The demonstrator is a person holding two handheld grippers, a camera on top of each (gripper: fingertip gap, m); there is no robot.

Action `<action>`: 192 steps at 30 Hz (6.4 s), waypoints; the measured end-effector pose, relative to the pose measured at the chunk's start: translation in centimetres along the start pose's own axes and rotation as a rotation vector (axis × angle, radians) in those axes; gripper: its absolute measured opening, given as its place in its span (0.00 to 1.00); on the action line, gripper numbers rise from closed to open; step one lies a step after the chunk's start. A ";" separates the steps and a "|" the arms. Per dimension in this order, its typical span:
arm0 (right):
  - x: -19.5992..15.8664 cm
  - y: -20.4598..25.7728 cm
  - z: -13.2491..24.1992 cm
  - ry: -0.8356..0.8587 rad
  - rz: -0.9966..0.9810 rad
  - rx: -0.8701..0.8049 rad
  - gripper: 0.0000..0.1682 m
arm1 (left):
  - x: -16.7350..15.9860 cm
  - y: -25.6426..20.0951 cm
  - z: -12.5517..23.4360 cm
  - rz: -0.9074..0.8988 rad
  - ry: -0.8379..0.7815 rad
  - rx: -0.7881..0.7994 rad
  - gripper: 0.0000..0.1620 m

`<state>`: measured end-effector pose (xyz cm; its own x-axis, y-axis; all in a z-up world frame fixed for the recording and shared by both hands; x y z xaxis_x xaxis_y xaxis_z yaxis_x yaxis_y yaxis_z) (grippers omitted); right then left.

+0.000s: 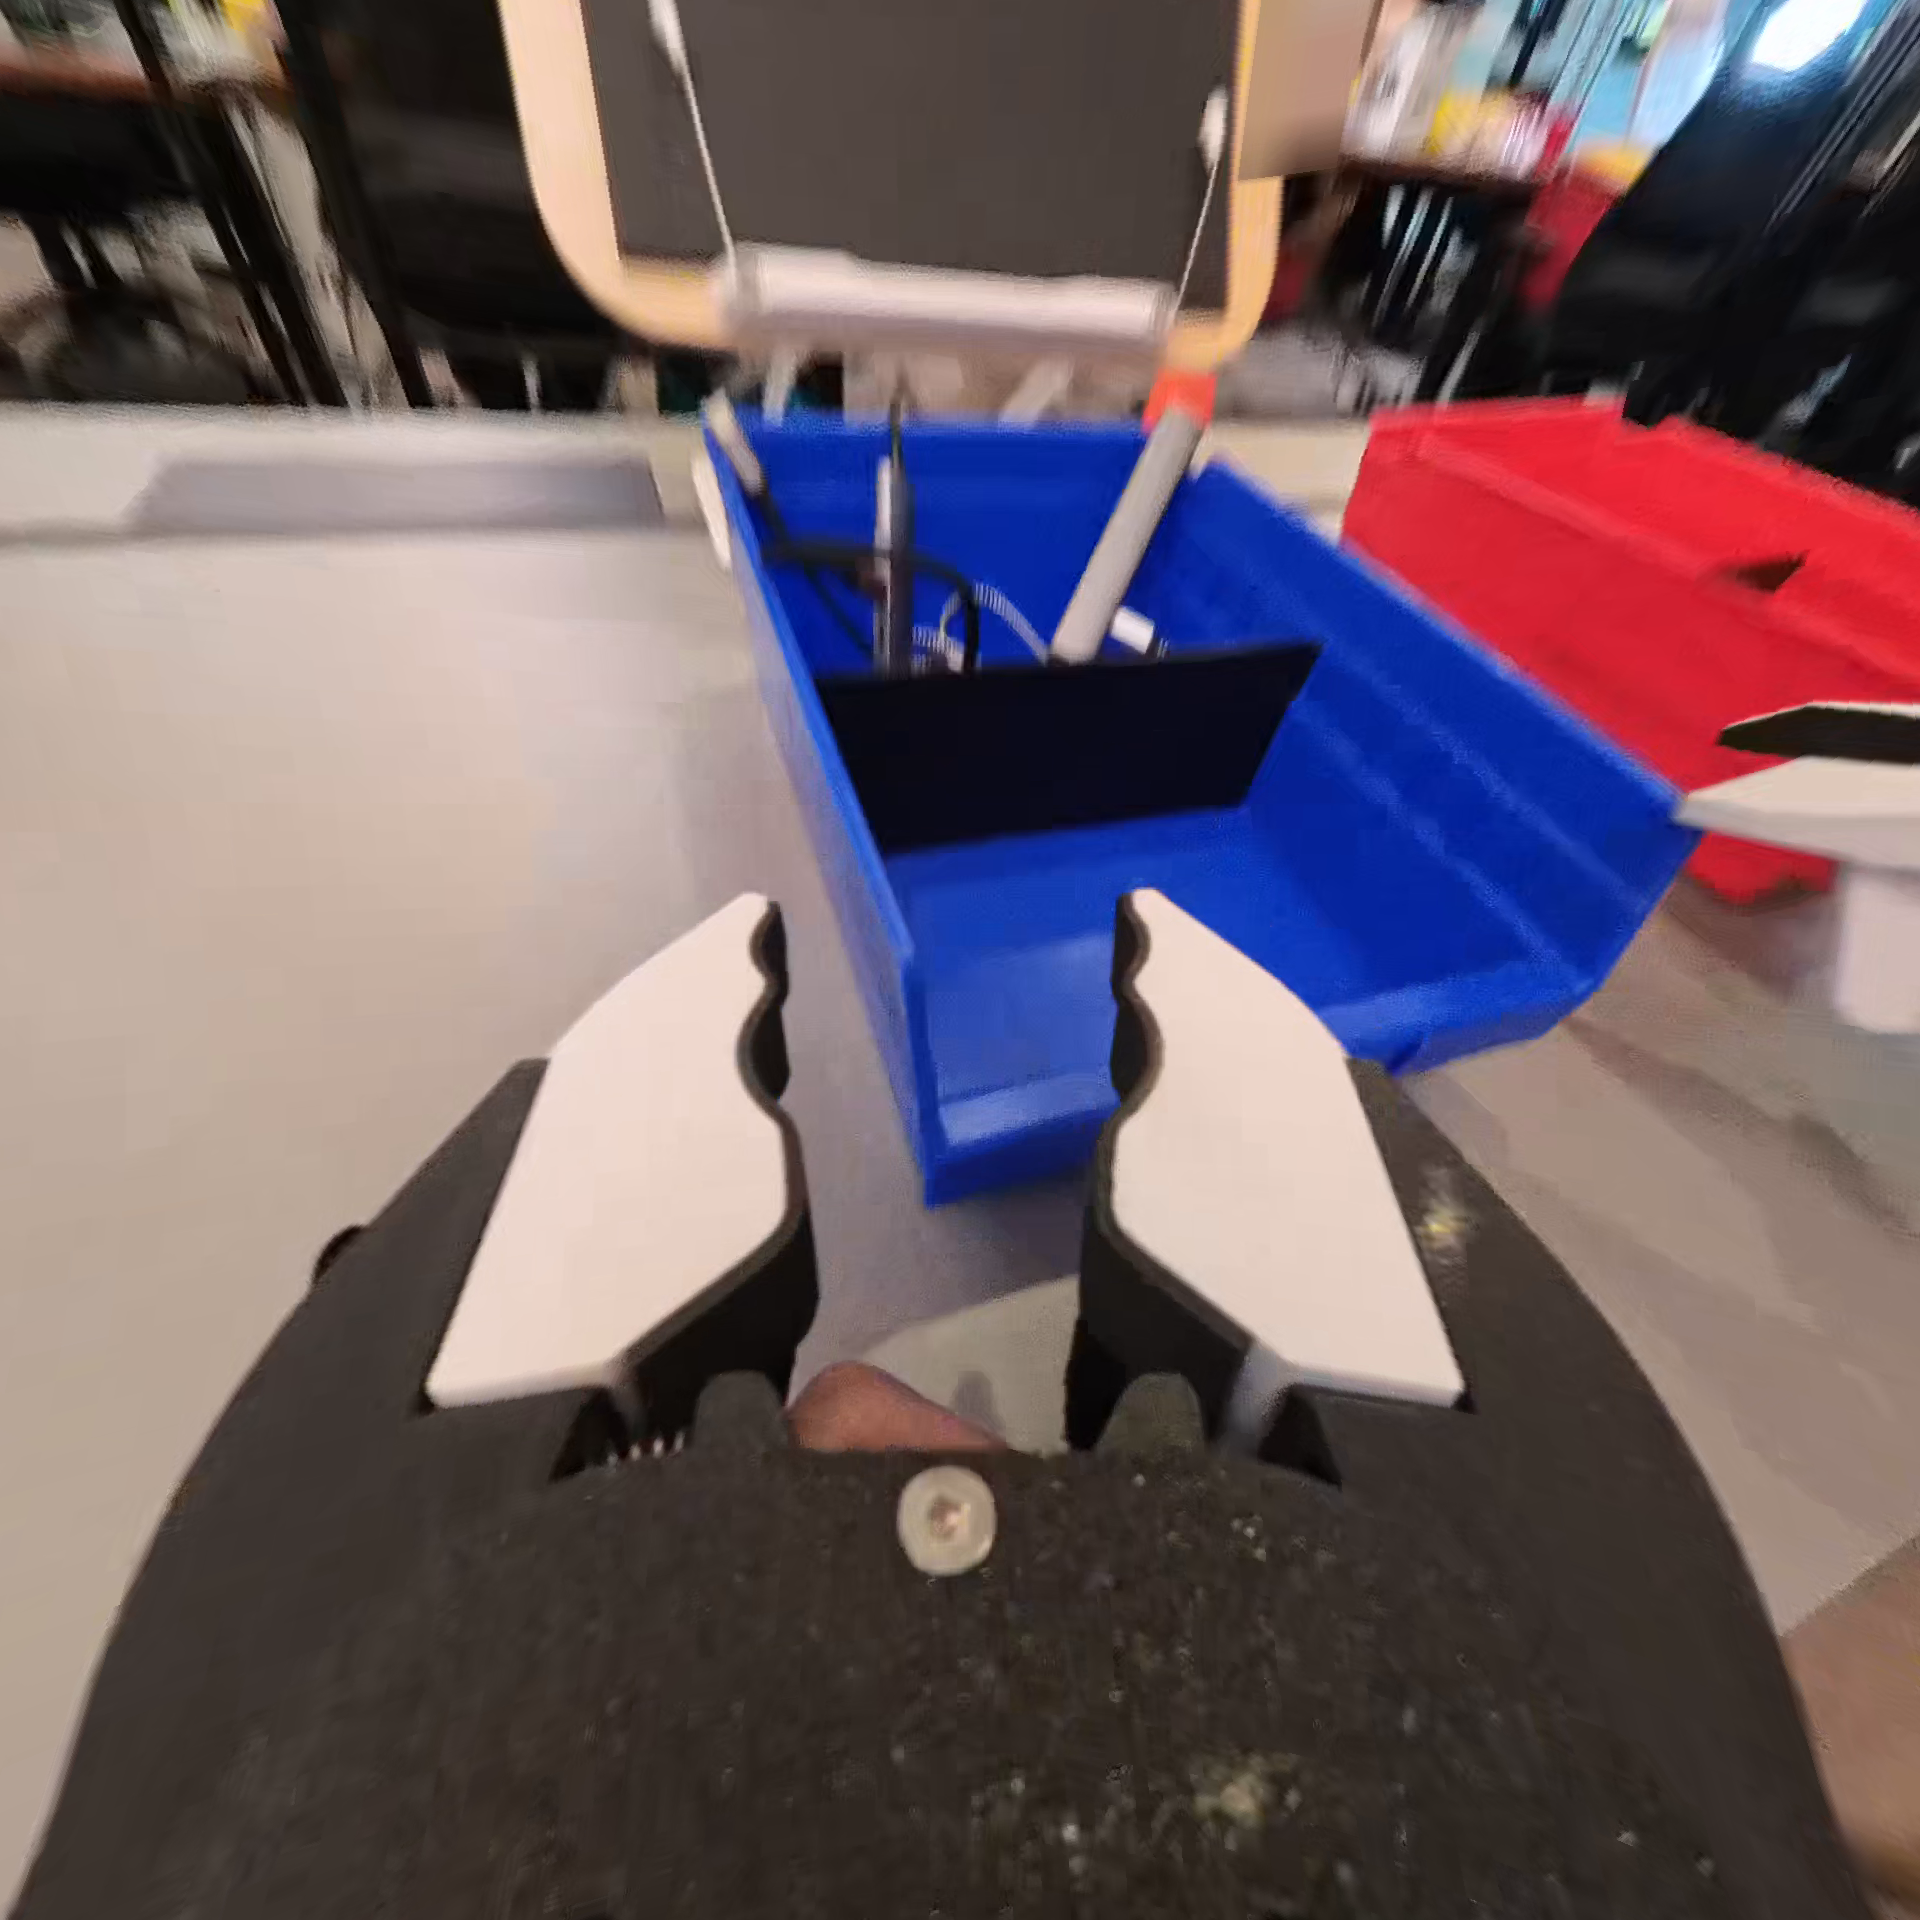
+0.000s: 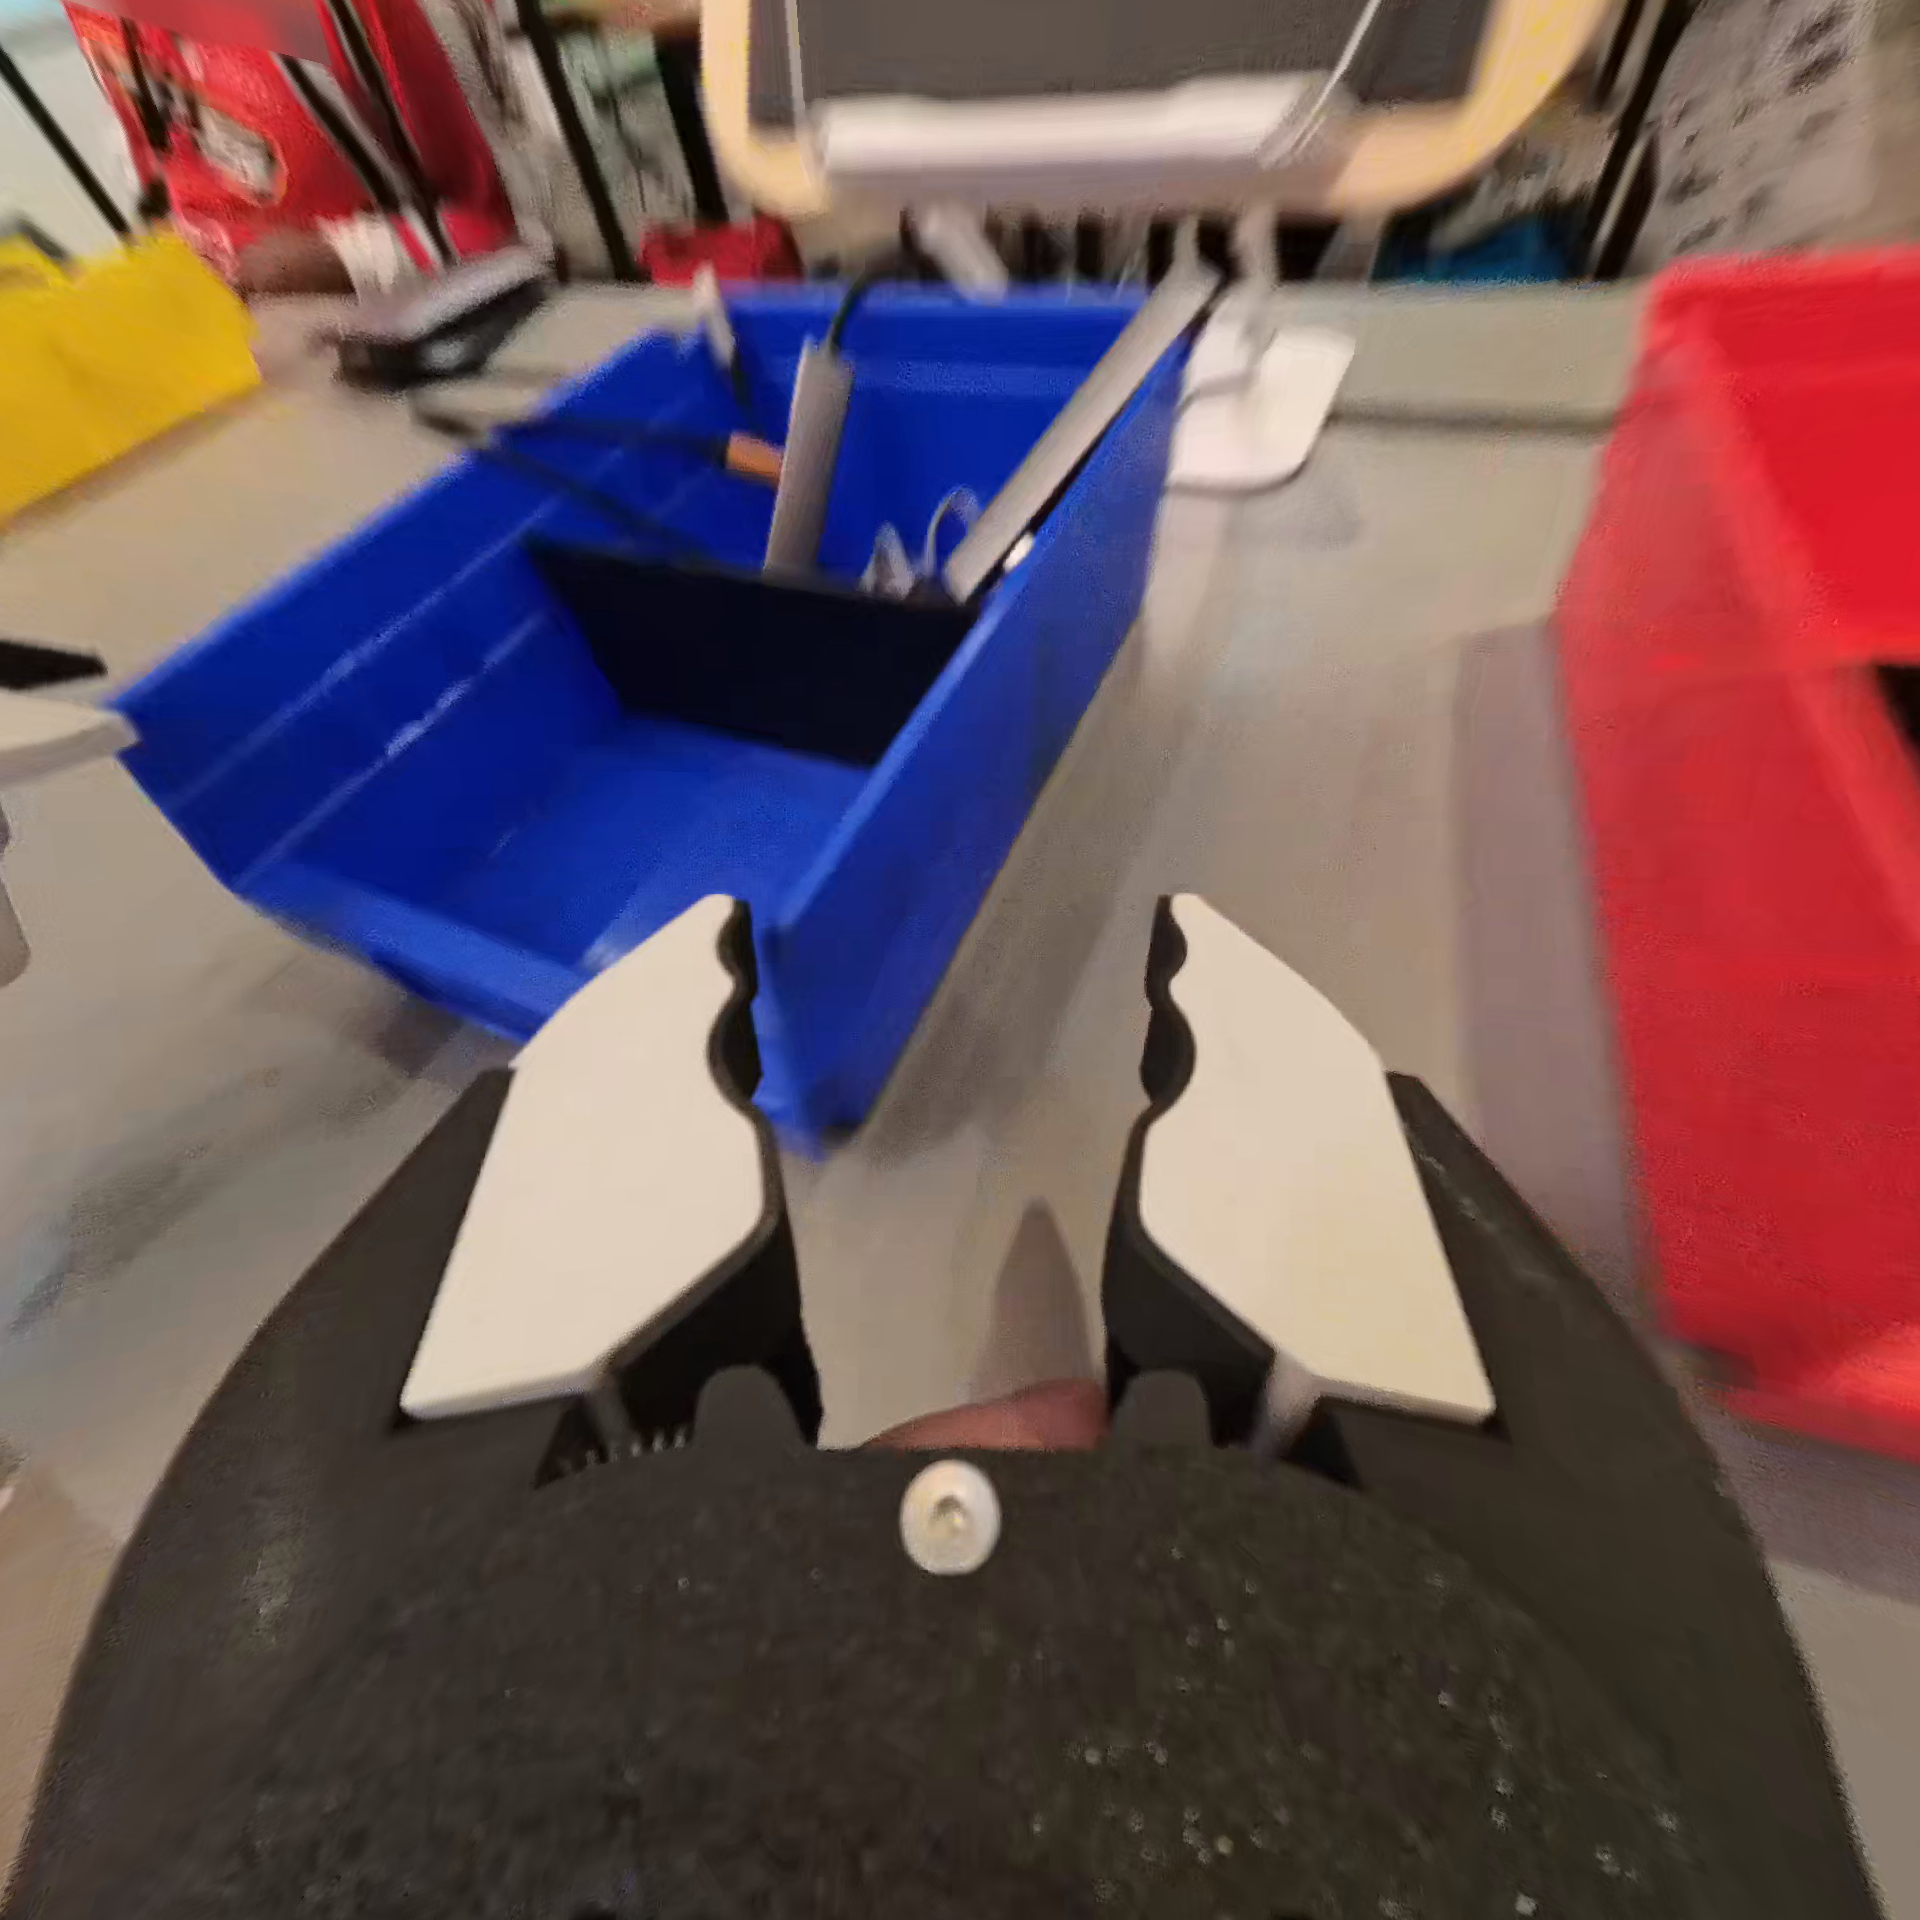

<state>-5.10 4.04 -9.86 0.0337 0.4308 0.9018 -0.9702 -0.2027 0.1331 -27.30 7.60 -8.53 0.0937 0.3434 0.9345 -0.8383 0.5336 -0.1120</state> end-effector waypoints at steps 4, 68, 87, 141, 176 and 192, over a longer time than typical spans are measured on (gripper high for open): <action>-2.0 3.4 -3.9 0.074 -0.038 -0.055 0.36 | -2.5 -0.1 -2.4 0.009 0.113 -0.062 0.30; -2.7 -12.4 0.3 0.158 0.056 -0.454 0.02 | -3.3 27.3 6.8 0.020 0.130 0.413 0.03; -3.2 -9.2 5.4 -0.007 0.071 -0.244 0.17 | -0.4 24.9 12.4 0.080 -0.023 0.552 0.21; -7.5 -10.5 7.1 0.111 -0.105 -0.136 0.12 | -4.9 5.7 5.4 0.033 0.119 -0.066 0.18; -8.6 -10.7 7.3 0.155 -0.122 -0.124 0.12 | 15.0 28.3 -10.7 -0.099 0.710 -0.058 0.06; 6.1 1.2 7.1 -0.277 0.255 0.179 0.19 | 28.8 -6.3 1.0 0.309 -0.019 -0.897 0.06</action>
<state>-4.38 0.15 -1.21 -0.1148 0.0996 0.9884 -0.8995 -0.4326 -0.0609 -19.83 13.34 19.44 -0.0789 0.5605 0.8244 -0.0980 0.8186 -0.5659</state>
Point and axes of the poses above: each gripper's, where its closed fingertips meet, z back along the fingers, x out of its top, y = z × x across the jaws, the point moved 1 cm from there along z, back along the fingers, and after that the axes turned 2 degrees about y, right-handed, at the moved point
